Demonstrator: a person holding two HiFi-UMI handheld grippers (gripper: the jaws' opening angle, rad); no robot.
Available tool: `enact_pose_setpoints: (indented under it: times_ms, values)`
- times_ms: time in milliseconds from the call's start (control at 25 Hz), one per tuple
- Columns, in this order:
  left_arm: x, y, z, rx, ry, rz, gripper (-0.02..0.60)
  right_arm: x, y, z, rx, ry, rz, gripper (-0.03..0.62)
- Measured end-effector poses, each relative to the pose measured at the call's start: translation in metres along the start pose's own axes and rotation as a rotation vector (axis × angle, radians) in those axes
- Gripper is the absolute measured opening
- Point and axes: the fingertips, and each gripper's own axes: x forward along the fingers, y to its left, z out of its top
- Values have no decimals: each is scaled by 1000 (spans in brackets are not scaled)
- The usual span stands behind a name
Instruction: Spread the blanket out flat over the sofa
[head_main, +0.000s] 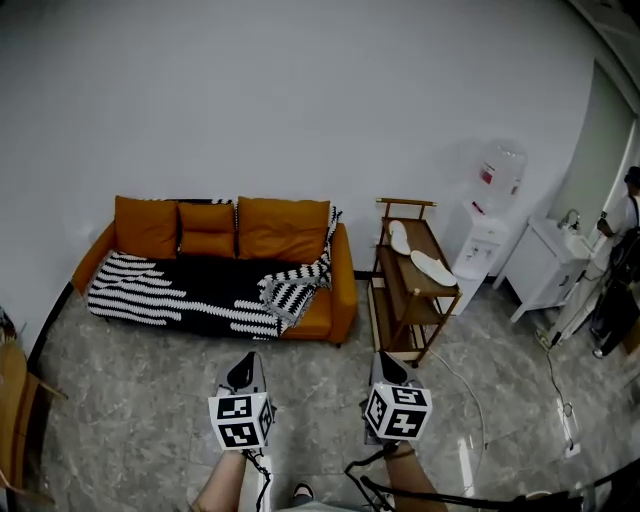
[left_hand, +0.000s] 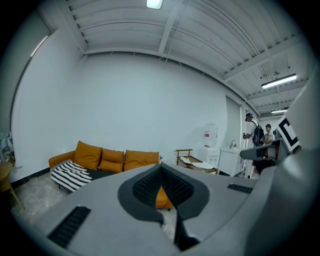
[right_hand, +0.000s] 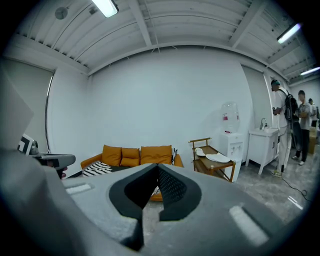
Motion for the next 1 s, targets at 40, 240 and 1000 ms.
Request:
enact_pose_setpoints:
  times_ms: [40,240,1000]
  values:
    - [7,-1,0,-3,0,2,-5,6,-3,1,-1,1,2,5]
    - [39,-7,1,-19,3,13,-5,35,-23,8,-3,3,11,5]
    - [110,-4,-20,3,95,12,-5,97,-59,-3,60,43,-13,5]
